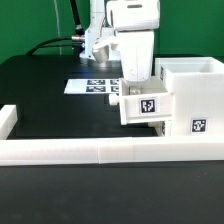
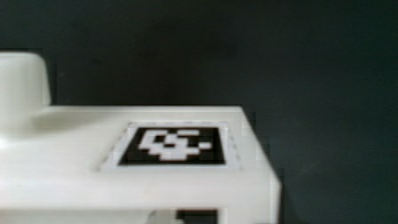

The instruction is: Assemble drawer

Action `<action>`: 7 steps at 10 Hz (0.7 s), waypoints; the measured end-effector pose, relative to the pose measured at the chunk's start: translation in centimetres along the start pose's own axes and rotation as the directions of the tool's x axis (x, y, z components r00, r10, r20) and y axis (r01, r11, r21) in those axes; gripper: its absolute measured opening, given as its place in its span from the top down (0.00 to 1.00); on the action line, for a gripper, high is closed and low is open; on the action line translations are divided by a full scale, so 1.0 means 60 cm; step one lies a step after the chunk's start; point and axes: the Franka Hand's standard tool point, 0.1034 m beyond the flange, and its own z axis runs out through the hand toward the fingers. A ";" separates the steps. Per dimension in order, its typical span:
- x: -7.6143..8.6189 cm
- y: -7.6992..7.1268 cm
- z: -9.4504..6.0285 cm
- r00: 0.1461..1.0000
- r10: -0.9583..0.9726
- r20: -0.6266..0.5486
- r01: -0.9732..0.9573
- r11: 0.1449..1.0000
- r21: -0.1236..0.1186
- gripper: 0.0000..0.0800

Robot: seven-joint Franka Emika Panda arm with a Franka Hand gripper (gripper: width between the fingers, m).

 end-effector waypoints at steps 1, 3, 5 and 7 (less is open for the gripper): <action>0.000 0.003 0.001 1.000 -0.003 0.001 0.003 1.000 0.002 0.94; 0.003 0.011 0.000 1.000 -0.010 0.005 0.010 1.000 0.004 0.94; -0.001 0.011 0.000 1.000 0.018 0.002 -0.018 1.000 0.003 0.94; -0.001 0.011 0.000 1.000 0.018 0.002 -0.018 1.000 0.003 0.94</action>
Offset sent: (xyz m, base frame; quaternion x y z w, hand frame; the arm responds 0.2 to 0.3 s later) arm 0.0130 0.0145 -0.0022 -0.0077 -0.0211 -0.0080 0.9997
